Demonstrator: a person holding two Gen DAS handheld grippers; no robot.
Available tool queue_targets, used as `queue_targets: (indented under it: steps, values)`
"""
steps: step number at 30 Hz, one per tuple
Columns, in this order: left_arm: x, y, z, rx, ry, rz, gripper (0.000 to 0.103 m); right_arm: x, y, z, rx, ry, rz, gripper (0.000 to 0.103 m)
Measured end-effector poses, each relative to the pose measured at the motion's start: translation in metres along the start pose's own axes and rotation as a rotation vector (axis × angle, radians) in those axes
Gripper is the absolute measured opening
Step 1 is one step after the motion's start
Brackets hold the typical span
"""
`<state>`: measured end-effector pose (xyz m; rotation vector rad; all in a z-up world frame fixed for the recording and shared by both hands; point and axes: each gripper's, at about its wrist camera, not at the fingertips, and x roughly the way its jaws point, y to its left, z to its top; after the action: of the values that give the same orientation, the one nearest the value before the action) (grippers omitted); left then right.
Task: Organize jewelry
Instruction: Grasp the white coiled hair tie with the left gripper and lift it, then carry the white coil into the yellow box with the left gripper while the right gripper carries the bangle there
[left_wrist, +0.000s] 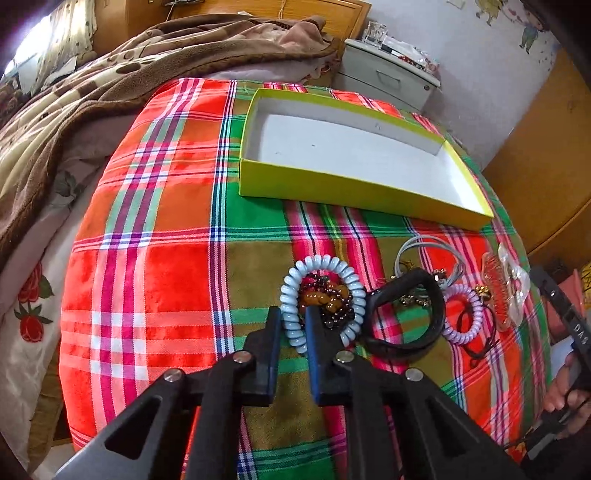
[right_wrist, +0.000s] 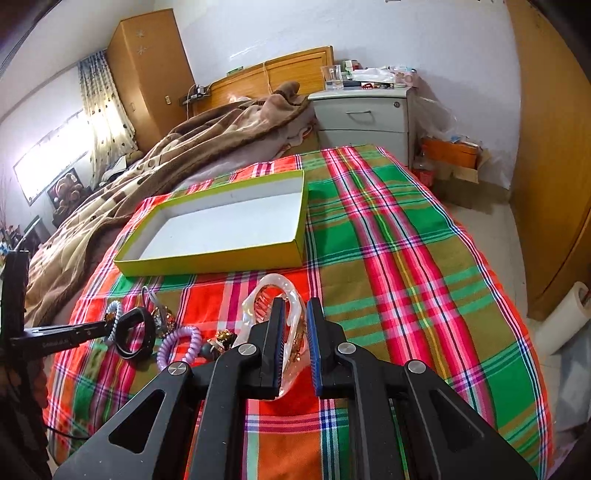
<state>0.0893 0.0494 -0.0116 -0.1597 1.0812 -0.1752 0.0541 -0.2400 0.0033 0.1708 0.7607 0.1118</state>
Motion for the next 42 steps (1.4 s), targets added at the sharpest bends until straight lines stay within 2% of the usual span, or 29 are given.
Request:
queue_targets:
  steps: [6, 7, 8, 12, 14, 17, 19, 22, 32, 42]
  values:
    - [-0.017, 0.005, 0.002, -0.033, -0.057, -0.018, 0.010, 0.002, -0.002, 0.001, -0.002, 0.020, 0.034, 0.013]
    - [-0.020, 0.004, 0.002, -0.034, -0.064, -0.020, 0.010, 0.005, -0.001, 0.001, -0.008, 0.037, 0.042, 0.016]
    - [-0.023, 0.004, 0.002, -0.034, -0.074, -0.023, 0.010, 0.007, 0.001, 0.001, -0.020, 0.048, 0.038, 0.020]
    - [-0.028, 0.000, 0.004, -0.028, -0.094, -0.038, 0.010, 0.018, 0.003, 0.000, -0.034, 0.097, -0.008, 0.021]
    - [-0.032, 0.000, 0.005, -0.033, -0.101, -0.043, 0.010, 0.023, 0.003, -0.002, -0.041, 0.120, -0.034, 0.025]
    - [-0.037, -0.001, 0.008, -0.038, -0.120, -0.058, 0.010, 0.027, 0.001, -0.003, -0.038, 0.136, -0.042, 0.025]
    - [-0.040, -0.003, 0.008, -0.029, -0.125, -0.062, 0.010, 0.026, 0.001, -0.004, -0.034, 0.126, -0.043, 0.025]
    - [-0.044, -0.006, 0.010, -0.025, -0.134, -0.067, 0.010, 0.022, 0.000, -0.003, -0.031, 0.107, -0.039, 0.012]
    - [-0.053, -0.012, 0.022, -0.012, -0.159, -0.075, 0.010, 0.007, -0.008, 0.010, -0.011, 0.045, -0.068, 0.012]
    - [-0.055, -0.021, 0.058, 0.005, -0.206, -0.083, 0.010, 0.012, 0.008, 0.059, -0.054, -0.017, -0.042, 0.012]
